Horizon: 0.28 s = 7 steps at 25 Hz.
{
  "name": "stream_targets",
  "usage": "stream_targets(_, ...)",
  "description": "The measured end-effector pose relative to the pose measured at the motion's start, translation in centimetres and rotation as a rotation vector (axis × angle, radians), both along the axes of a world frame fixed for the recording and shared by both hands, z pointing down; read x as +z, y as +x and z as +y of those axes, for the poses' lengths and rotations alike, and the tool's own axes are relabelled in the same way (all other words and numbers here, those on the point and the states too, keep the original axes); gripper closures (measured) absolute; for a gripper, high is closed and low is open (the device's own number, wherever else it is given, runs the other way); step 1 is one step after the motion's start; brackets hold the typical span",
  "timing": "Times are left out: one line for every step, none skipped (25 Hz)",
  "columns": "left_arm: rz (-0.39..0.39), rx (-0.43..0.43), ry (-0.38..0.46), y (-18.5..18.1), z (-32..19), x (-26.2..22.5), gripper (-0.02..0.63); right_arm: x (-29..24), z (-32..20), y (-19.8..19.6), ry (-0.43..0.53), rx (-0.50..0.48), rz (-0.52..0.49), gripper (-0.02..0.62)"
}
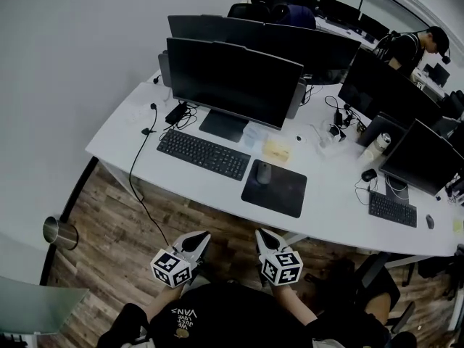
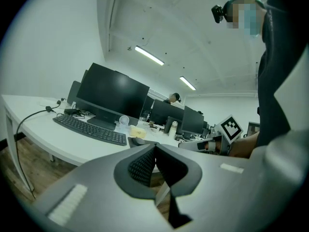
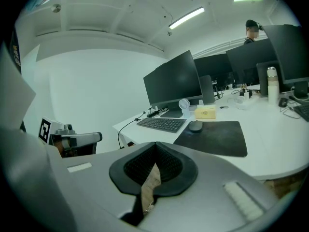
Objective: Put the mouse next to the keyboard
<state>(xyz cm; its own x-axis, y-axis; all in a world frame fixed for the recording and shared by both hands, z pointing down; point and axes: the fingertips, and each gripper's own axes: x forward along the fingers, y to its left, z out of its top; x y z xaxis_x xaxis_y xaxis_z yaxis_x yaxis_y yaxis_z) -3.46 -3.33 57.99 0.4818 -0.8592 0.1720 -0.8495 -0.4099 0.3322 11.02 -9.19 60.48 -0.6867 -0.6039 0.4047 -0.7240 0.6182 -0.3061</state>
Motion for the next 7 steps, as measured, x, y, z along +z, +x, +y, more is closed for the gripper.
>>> stream_targets(0.001, 0.002, 0.0, 0.03, -0.08, 0.0, 0.604, 0.06, -0.03, 0.1, -0.001, 0.003, 0.001, 0.591)
stream_targets(0.001, 0.003, -0.001, 0.04, -0.18, 0.03, 0.604, 0.14, -0.09, 0.18, -0.001, 0.006, 0.002, 0.591)
stream_targets(0.0, 0.003, -0.002, 0.01, -0.29, 0.07, 0.604, 0.22, -0.19, 0.25, -0.003, 0.009, 0.003, 0.591)
stream_targets(-0.001, 0.003, -0.003, -0.02, -0.42, 0.13, 0.604, 0.31, -0.31, 0.29, -0.004, 0.011, 0.004, 0.591)
stream_targets(-0.001, 0.003, -0.004, -0.06, -0.55, 0.19, 0.604, 0.4, -0.46, 0.32, -0.005, 0.014, 0.004, 0.591)
stream_targets(-0.001, 0.003, -0.005, -0.1, -0.69, 0.23, 0.604, 0.48, -0.61, 0.35, -0.007, 0.017, 0.005, 0.591)
stream_targets(-0.001, 0.003, -0.006, -0.14, -0.82, 0.28, 0.604, 0.56, -0.77, 0.37, -0.008, 0.019, 0.005, 0.591)
